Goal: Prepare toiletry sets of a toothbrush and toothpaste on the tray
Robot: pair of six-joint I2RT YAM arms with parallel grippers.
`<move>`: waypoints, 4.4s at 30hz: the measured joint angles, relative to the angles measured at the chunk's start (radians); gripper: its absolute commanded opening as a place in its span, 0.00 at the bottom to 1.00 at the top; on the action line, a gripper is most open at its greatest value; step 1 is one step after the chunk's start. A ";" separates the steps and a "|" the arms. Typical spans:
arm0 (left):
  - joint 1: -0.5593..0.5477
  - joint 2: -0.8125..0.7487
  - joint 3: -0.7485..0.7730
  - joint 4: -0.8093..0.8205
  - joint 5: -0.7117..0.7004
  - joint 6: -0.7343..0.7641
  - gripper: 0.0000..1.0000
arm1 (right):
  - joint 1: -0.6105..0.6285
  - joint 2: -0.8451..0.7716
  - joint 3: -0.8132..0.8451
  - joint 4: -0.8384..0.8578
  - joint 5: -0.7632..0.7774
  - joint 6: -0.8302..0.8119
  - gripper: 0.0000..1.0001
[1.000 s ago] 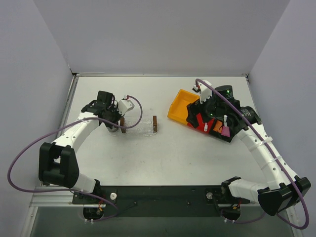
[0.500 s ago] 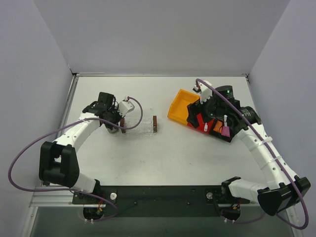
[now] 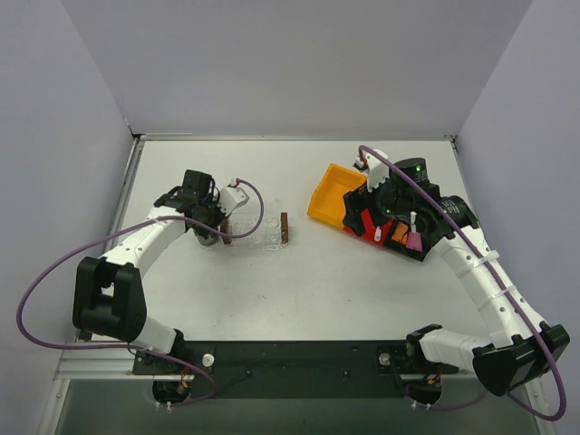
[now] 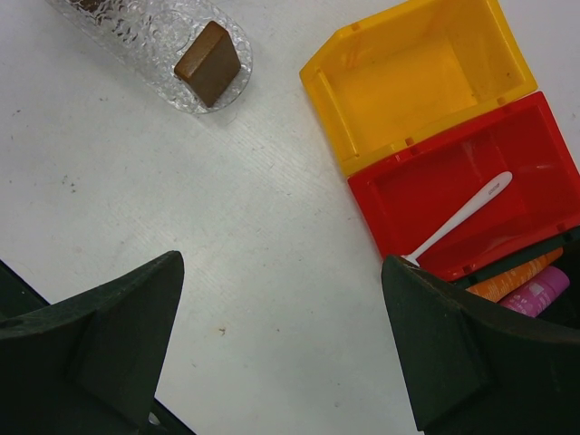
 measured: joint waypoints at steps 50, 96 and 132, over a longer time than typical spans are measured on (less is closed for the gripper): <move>-0.010 -0.035 0.077 -0.066 -0.020 -0.001 0.50 | -0.013 -0.020 0.000 0.000 0.003 0.000 0.86; -0.012 -0.714 -0.067 -0.023 0.112 -0.286 0.91 | -0.334 -0.091 -0.192 0.047 0.166 -0.018 0.86; -0.012 -0.722 -0.182 0.079 0.161 -0.351 0.91 | -0.380 0.036 -0.363 0.202 0.367 -0.091 0.71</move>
